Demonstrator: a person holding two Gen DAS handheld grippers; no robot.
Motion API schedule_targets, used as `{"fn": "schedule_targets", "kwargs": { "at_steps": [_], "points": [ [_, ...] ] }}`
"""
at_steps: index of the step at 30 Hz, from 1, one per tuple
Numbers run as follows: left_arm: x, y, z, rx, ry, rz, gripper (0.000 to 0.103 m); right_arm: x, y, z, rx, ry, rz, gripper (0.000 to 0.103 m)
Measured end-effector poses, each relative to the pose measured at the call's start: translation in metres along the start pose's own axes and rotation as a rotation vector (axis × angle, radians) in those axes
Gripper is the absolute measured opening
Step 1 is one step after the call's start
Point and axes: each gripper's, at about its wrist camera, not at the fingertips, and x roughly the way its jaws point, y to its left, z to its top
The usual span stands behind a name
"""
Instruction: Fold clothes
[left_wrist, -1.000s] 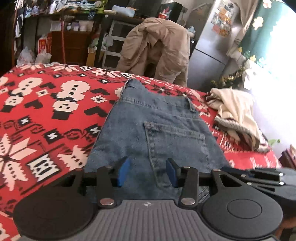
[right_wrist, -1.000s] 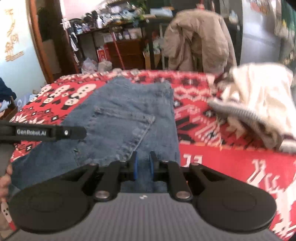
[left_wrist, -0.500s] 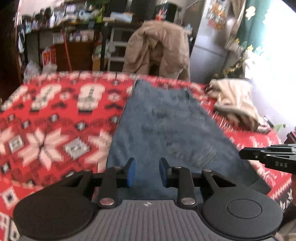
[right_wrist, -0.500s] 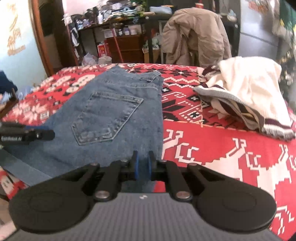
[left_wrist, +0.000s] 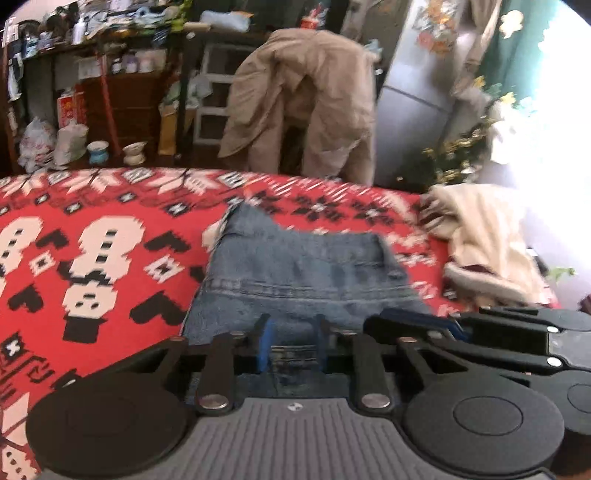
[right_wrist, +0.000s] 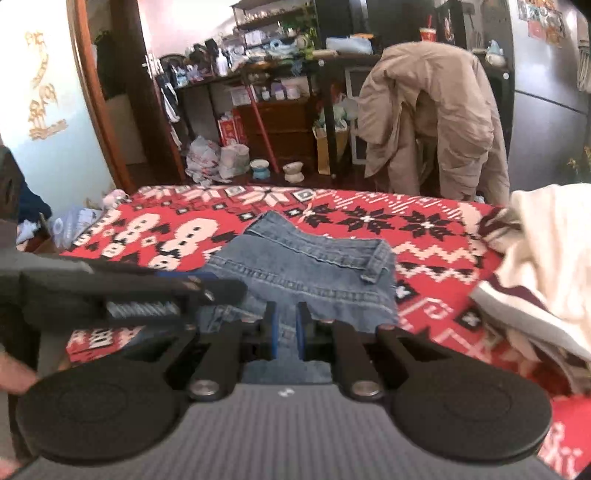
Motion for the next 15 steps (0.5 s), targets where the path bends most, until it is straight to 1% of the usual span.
{"fn": "schedule_targets", "kwargs": {
  "at_steps": [1,4,5,8,10,11,12,14,15],
  "points": [
    [0.008,0.0,0.005,-0.005,0.005,-0.002,0.014,0.01,0.0,0.0,0.004,0.006,-0.001,0.009],
    [0.008,0.002,0.0,0.016,-0.013,-0.009,0.018,0.038,-0.002,-0.005,0.013,0.047,-0.015,0.008],
    [0.008,0.003,-0.002,0.023,-0.018,-0.011,0.018,0.043,-0.002,-0.009,-0.001,0.048,-0.02,0.006],
    [0.008,0.006,-0.005,0.032,-0.029,-0.019,0.019,0.045,-0.001,-0.019,-0.094,0.037,-0.048,0.004],
    [0.008,0.01,-0.005,0.015,-0.029,-0.031,0.018,0.04,-0.008,-0.021,-0.094,0.038,-0.067,0.002],
    [0.008,0.011,-0.006,0.013,-0.032,-0.033,0.018,0.037,-0.014,-0.022,-0.081,0.037,-0.094,0.002],
    [0.008,0.011,-0.006,0.012,-0.034,-0.035,0.018,0.034,-0.022,-0.023,-0.047,0.039,-0.114,0.0],
    [0.008,0.01,-0.007,0.015,-0.037,-0.034,0.018,0.03,-0.045,-0.026,0.08,0.033,-0.065,0.0],
    [0.008,0.01,-0.007,0.021,-0.038,-0.03,0.018,0.028,-0.05,-0.026,0.101,0.035,-0.055,0.0]
  ]
}}
